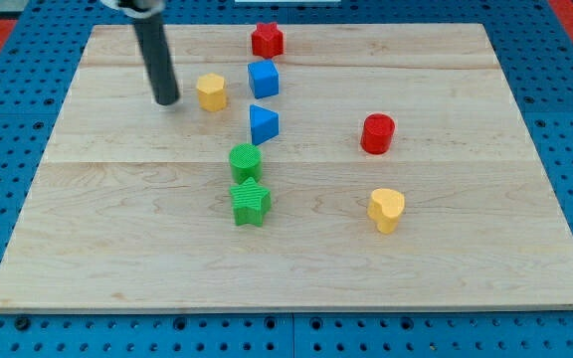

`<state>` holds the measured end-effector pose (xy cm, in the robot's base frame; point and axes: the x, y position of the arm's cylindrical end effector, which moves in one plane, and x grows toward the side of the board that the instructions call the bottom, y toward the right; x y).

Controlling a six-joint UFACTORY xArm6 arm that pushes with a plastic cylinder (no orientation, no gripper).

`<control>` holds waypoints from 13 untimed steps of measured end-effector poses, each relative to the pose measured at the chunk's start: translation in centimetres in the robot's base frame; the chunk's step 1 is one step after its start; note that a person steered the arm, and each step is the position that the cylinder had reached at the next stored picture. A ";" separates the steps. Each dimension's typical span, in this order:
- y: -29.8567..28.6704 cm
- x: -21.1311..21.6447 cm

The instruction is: Slide the yellow hexagon to the right side of the board

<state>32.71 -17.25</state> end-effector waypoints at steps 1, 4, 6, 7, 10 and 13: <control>1.6 -2.0; 8.2 2.1; 10.2 2.3; 13.2 2.3; 19.6 2.3; 24.4 3.4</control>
<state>36.14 7.19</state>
